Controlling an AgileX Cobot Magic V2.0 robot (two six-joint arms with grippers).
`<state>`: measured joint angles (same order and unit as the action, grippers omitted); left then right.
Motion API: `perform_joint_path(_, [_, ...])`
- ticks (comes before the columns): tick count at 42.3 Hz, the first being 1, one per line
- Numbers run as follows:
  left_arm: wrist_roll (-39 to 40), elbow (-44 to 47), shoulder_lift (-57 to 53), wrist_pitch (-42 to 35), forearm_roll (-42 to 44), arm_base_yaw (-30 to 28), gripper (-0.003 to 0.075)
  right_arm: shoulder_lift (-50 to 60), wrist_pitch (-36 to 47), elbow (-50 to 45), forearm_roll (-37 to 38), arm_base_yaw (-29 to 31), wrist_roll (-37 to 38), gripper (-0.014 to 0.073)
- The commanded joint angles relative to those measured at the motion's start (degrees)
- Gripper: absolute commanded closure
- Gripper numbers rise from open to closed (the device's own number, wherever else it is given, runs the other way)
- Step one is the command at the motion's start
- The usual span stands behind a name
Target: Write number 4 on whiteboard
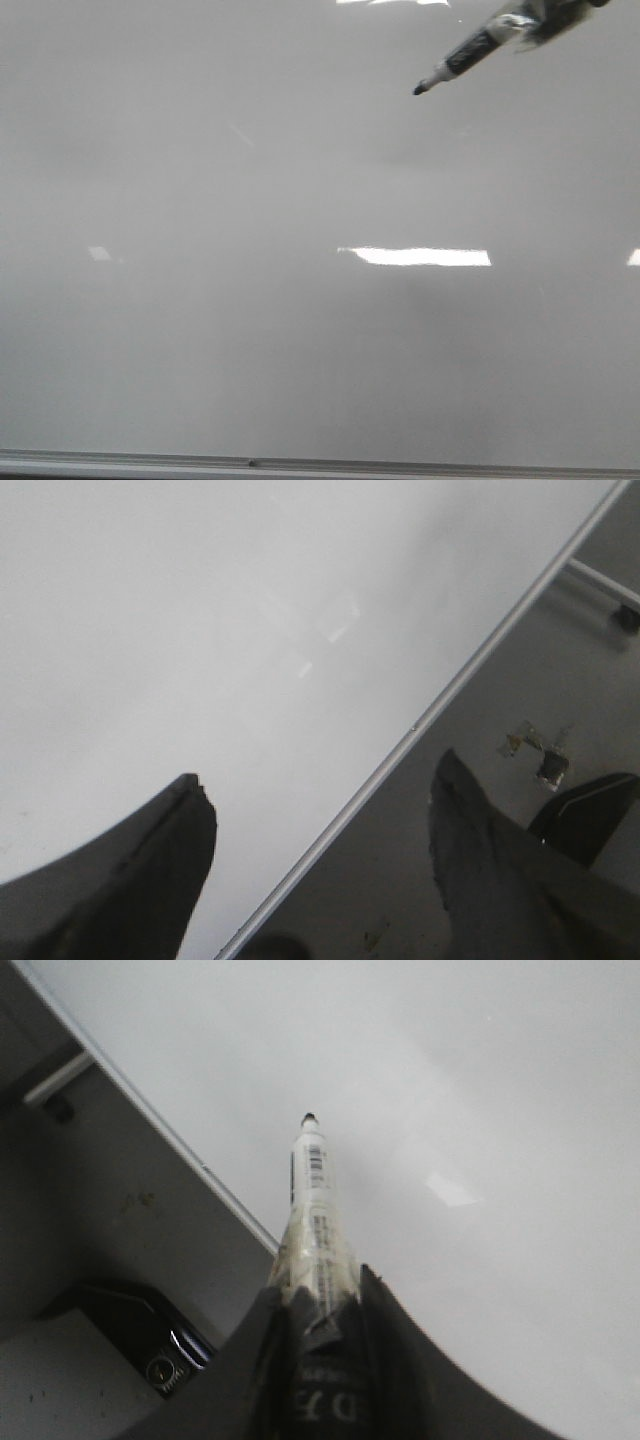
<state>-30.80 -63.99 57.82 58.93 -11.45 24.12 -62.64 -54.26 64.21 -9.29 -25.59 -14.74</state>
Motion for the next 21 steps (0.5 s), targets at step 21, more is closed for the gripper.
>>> perform_joint_path(21, [1.6, -0.5, -2.8, -8.3, -2.1, -3.3, 0.0273, 14.2, 27.5, -17.9, -1.6, 2.1, 6.7, 0.0643])
